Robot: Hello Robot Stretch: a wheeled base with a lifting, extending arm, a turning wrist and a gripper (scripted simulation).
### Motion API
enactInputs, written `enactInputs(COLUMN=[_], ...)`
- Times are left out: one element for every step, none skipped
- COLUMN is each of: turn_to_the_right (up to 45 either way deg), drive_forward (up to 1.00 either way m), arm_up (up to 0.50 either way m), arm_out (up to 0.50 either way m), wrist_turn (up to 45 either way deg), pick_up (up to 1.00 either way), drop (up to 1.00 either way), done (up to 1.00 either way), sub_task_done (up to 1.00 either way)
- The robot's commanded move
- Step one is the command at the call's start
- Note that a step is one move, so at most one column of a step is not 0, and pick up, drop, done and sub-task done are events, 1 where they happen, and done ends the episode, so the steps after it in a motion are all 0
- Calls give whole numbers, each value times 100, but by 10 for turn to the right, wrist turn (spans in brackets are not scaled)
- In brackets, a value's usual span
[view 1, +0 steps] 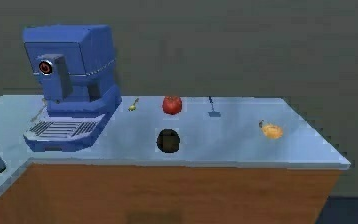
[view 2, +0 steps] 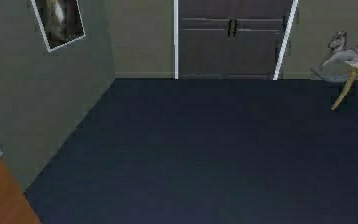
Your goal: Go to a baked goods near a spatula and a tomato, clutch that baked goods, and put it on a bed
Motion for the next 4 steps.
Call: enactInputs(turn_to_the_right=[0,-360,0,0], drive_forward=[40,0,0,0], arm_up=[0,0,50,38], arm_out=[0,0,0,0], wrist_turn=[0,0,0,0], pick_up=[0,0,0,0], drop=[0,0,0,0], done=[0,0,0,0], sub_task_done=[0,0,0,0])
